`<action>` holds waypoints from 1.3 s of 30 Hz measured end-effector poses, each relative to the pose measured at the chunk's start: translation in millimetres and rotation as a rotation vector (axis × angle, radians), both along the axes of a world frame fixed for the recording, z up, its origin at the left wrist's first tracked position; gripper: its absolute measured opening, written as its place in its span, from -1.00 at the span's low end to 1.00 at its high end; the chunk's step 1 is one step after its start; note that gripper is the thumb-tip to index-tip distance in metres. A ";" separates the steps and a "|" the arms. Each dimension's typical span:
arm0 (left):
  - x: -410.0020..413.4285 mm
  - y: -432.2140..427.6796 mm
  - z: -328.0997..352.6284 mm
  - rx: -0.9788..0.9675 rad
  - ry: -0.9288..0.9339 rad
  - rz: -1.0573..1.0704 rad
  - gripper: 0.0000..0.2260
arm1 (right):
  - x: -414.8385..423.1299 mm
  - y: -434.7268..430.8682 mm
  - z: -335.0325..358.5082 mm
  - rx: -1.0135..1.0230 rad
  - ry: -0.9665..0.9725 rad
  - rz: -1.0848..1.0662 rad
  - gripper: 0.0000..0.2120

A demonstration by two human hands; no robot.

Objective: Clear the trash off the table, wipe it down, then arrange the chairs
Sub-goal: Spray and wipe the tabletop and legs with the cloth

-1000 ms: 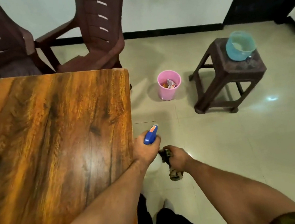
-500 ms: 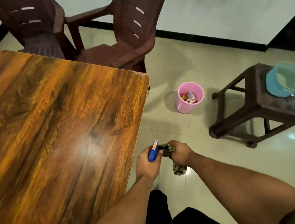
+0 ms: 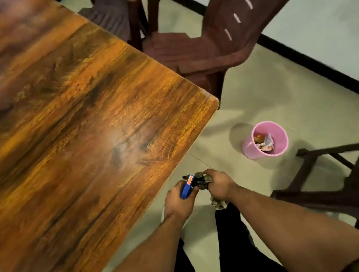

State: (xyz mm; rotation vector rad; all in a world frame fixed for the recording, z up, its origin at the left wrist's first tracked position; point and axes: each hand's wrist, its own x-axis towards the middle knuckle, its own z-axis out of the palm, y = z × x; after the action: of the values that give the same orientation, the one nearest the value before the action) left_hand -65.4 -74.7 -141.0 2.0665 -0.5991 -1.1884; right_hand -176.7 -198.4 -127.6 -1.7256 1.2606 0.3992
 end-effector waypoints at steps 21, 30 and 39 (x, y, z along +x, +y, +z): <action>52.3 -99.4 -316.4 -0.063 -0.203 0.463 -0.79 | 88.4 -122.4 -286.6 -0.141 -0.155 0.270 -0.75; 88.3 -122.3 -424.2 -0.246 -0.303 0.474 -0.79 | 109.1 -129.7 -416.3 -0.156 -0.304 0.129 -0.86; 105.6 -157.1 -449.8 -0.421 -0.304 0.545 -0.79 | 125.8 -141.6 -464.5 -0.030 -0.556 -0.299 -0.85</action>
State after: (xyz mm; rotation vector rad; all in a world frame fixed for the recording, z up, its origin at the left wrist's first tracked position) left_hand 40.2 -231.8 -590.9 1.8760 -0.3448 -0.3993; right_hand -50.8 -340.0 -592.2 -1.4950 1.0826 -0.2638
